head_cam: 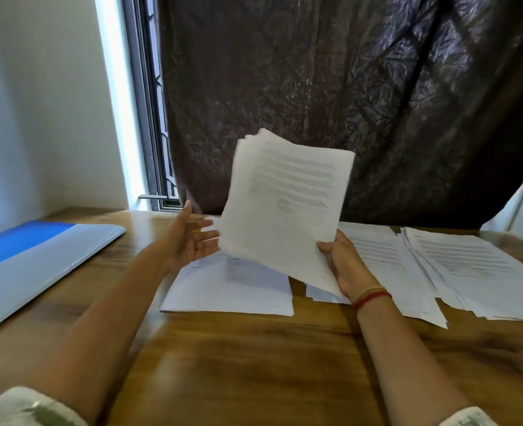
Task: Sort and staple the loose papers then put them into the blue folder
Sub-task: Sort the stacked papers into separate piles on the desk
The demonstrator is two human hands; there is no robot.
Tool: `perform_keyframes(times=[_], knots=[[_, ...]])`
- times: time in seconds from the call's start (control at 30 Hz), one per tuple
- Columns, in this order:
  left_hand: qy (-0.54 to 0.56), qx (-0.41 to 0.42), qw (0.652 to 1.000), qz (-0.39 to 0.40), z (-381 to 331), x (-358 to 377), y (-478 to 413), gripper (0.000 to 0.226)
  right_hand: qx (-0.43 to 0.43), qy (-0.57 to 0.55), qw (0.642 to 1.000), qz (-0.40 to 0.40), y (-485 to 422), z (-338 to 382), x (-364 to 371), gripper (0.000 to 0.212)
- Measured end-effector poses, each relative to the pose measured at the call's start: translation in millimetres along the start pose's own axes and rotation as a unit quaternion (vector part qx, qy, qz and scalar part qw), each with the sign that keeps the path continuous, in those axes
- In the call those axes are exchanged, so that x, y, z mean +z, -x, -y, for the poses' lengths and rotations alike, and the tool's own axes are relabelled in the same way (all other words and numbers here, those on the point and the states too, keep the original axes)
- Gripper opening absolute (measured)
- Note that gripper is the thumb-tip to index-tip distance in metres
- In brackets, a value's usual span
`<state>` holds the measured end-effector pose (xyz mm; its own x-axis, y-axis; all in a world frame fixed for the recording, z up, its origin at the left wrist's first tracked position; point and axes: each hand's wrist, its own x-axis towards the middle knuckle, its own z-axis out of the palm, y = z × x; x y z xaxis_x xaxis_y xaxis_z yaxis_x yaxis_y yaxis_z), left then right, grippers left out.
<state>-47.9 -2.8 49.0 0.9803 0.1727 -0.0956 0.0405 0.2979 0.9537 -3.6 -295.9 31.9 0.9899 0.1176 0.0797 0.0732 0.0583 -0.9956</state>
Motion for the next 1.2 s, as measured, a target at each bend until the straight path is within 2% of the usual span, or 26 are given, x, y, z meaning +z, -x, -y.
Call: perform_keyframes(times=[0.03,0.1,0.17,0.23,0.43,0.57,0.63,0.73,0.8,0.93,1.07,1.2], knots=[[0.036,-0.008,0.999,0.031,1,-4,8,0.066,-0.013,0.036,0.999,0.021,4,3,6,0.037],[0.046,0.006,0.998,0.043,7,-11,18,0.069,-0.038,0.111,0.991,0.058,13,5,19,0.041],[0.042,0.038,0.998,0.037,13,-12,26,0.049,-0.066,0.150,0.984,0.064,22,4,33,0.039],[0.001,0.069,0.998,0.002,19,-6,30,0.038,-0.098,0.155,0.982,0.053,30,2,44,0.038],[-0.091,0.147,0.981,-0.085,27,10,39,0.050,-0.150,0.141,0.979,0.002,35,4,51,0.030],[-0.107,0.170,0.977,-0.079,31,11,42,0.055,-0.141,0.171,0.975,0.021,37,10,47,0.038],[-0.109,0.162,0.978,-0.068,31,10,42,0.055,-0.100,0.129,0.986,0.030,38,10,43,0.038],[-0.106,0.153,0.981,-0.047,32,15,44,0.052,-0.018,0.031,0.999,0.021,38,13,38,0.026],[-0.084,0.147,0.984,-0.048,35,20,45,0.050,0.003,0.012,1.000,0.018,36,11,38,0.024],[-0.070,0.151,0.985,-0.040,43,15,39,0.055,0.006,0.004,1.000,-0.002,38,5,46,0.018],[-0.097,0.118,0.984,-0.091,45,15,38,0.029,-0.030,-0.005,0.999,-0.029,43,9,49,0.031],[-0.164,0.137,0.974,-0.081,49,17,35,0.042,-0.078,0.079,0.994,-0.023,44,12,48,0.036]])
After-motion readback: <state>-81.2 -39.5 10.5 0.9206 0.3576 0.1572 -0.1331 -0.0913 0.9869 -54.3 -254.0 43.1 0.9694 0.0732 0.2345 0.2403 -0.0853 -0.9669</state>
